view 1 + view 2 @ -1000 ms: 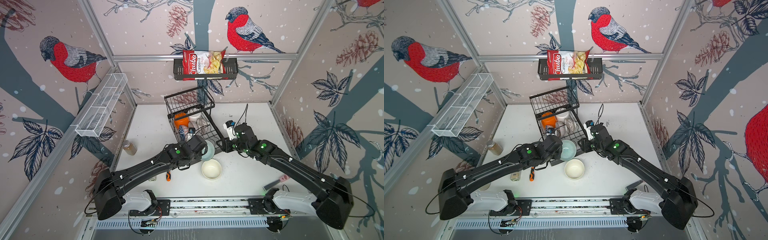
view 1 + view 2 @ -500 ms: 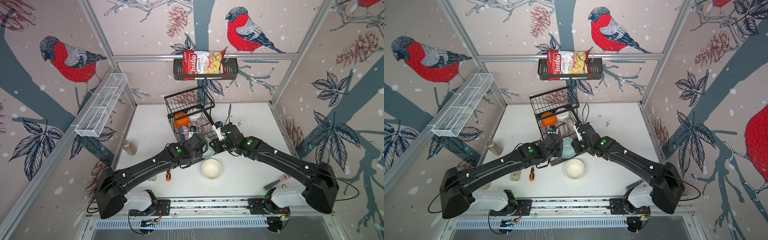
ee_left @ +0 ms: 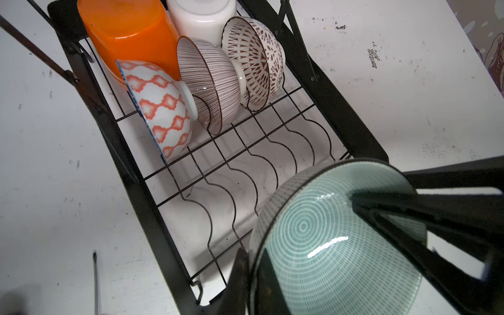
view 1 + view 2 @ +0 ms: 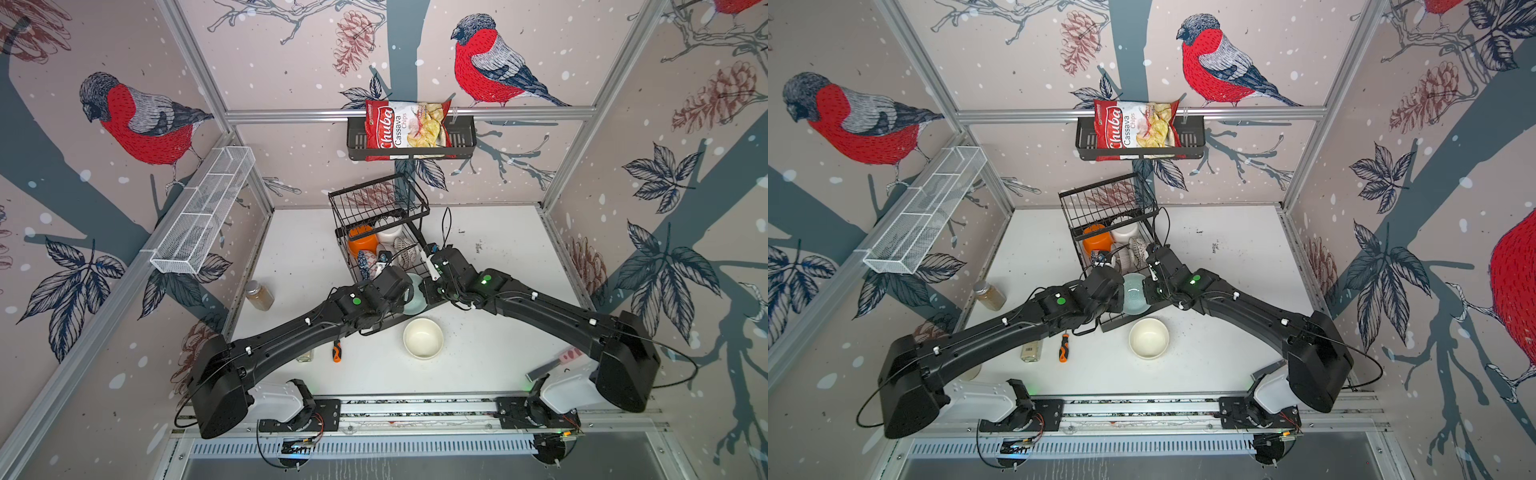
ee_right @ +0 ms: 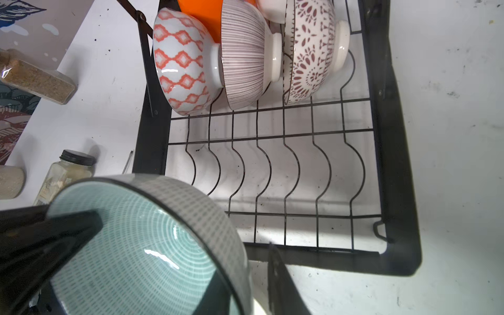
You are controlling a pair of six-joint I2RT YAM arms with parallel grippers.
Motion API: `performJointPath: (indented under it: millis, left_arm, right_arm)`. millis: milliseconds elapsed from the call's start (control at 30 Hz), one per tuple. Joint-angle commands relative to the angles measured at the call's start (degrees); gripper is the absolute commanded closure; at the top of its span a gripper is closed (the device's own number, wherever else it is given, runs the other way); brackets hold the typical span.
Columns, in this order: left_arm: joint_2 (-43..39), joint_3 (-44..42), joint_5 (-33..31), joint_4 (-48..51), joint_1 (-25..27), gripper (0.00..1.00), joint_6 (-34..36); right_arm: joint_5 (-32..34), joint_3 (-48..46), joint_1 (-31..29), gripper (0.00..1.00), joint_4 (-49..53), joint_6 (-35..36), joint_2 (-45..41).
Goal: Load the bowls into the dish rack
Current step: 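Grasp the teal bowl's rim with the right gripper beside the left gripper, then carry the teal bowl into the rack with the right gripper while the left gripper releases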
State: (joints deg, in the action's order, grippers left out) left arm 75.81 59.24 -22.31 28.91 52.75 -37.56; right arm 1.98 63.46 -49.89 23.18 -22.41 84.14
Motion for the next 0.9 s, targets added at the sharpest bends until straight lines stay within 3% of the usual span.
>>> performJointPath:
  millis: [0,100,267,300,333,433,567,633,867]
  left_arm:
    - [0.48,0.16,-0.35,-3.74,-0.31,1.0,-0.07]
    - [0.72,-0.11,-0.38,-3.93,-0.43,1.0,-0.09]
    - [0.92,-1.05,-0.25,-4.13,-0.72,0.99,-0.42]
    - [0.92,-1.14,-0.43,-4.18,-0.72,0.88,-0.67]
    - [0.84,-1.46,-0.68,-4.14,-0.78,0.68,-0.96]
    - [0.08,-1.76,-1.07,-4.49,-0.96,0.34,-1.29]
    - [-1.51,-3.52,-1.3,-4.87,-1.93,0.09,-1.17]
    - [-2.35,-4.16,-1.01,-4.83,-2.84,0.03,-1.07]
    - [-6.39,-8.74,0.67,-5.76,-6.98,0.03,-1.28]
  right_arm:
    - [1.7,0.82,-0.28,0.9,-0.02,-0.29,0.56]
    - [3.47,1.13,-0.32,1.0,0.08,-0.75,0.93]
    - [7.53,2.04,-0.64,1.0,1.05,-1.53,1.55]
    - [8.58,2.26,-0.8,1.0,1.25,-1.49,1.73]
    - [10.03,2.66,-0.98,1.0,1.63,-1.63,1.95]
    - [15.53,3.97,-1.52,1.0,3.31,-1.81,2.99]
    - [23.2,5.9,-2.27,1.0,5.92,-2.07,5.22]
    - [26.42,6.8,-2.49,1.0,7.17,-1.99,6.46]
    - [40.68,10.17,-3.75,1.0,11.24,-2.54,11.81]
